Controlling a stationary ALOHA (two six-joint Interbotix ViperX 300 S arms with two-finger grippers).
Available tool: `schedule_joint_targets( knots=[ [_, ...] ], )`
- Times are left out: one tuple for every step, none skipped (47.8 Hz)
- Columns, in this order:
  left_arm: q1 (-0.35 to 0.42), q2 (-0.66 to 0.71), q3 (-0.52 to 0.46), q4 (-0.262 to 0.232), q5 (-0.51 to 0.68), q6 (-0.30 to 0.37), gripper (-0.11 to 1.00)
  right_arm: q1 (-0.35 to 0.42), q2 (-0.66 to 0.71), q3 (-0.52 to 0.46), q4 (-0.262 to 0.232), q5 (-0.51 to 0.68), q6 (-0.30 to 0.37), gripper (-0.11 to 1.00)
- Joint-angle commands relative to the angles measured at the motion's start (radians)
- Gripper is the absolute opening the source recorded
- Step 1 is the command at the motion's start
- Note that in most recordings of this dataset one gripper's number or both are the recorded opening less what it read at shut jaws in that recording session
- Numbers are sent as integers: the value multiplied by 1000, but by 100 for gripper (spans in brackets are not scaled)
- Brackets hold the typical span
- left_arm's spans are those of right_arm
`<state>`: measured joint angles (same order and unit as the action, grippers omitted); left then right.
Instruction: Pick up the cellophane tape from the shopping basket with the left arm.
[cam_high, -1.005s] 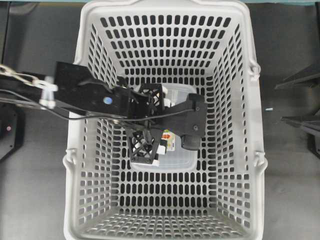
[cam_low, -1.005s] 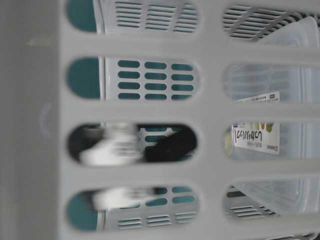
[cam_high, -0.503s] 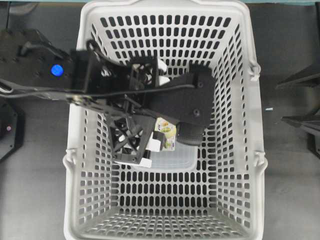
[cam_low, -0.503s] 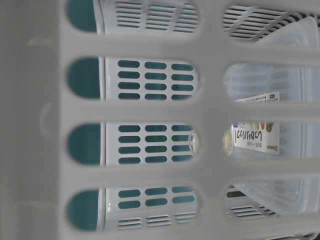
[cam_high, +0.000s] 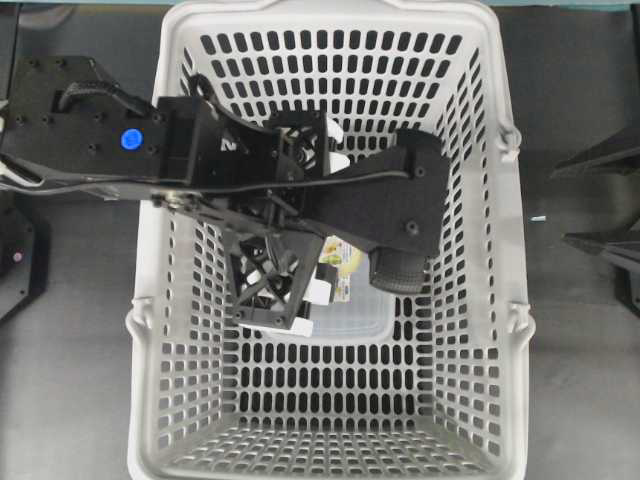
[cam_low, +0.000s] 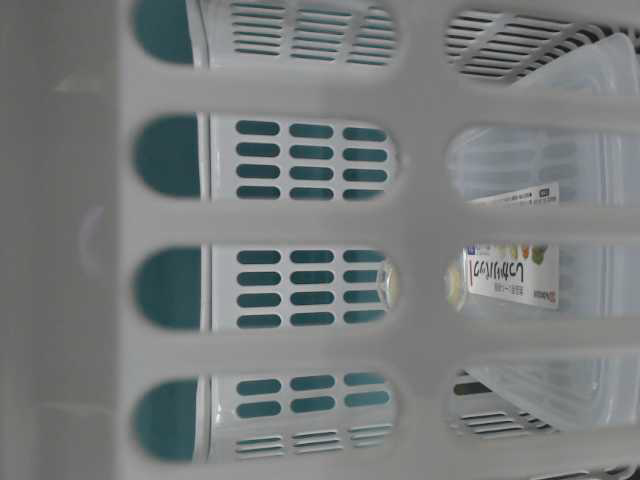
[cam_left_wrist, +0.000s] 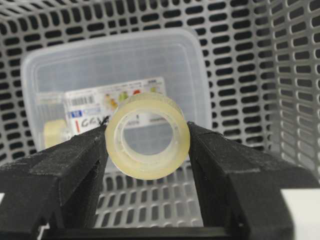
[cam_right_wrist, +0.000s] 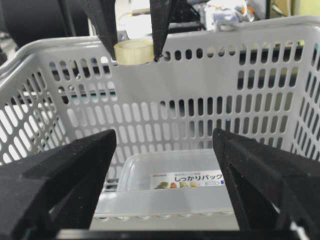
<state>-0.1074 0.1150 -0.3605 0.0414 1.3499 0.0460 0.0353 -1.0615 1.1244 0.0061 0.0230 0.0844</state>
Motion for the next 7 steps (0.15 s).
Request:
schedule_joint_targets(
  knots=[
    [-2, -20, -18, 3, -3, 2, 50, 0, 6, -9, 3, -9, 2, 76],
    [0, -20, -17, 5, -3, 2, 50, 2, 6, -9, 2, -9, 2, 76],
    [0, -18, -18, 3, -3, 2, 50, 2, 6, -9, 3, -9, 2, 76],
    [0, -18, -18, 5, -3, 2, 50, 2, 6, -9, 3, -9, 2, 76],
    [0, -18, -17, 3, -3, 3, 50, 0, 6, -9, 3, -9, 2, 76],
    [0, -18, -17, 3, -3, 3, 50, 0, 6, -9, 3, -9, 2, 76],
    [0, -18, -17, 3, -3, 3, 50, 2, 6, -9, 3, -9, 2, 76]
  ],
)
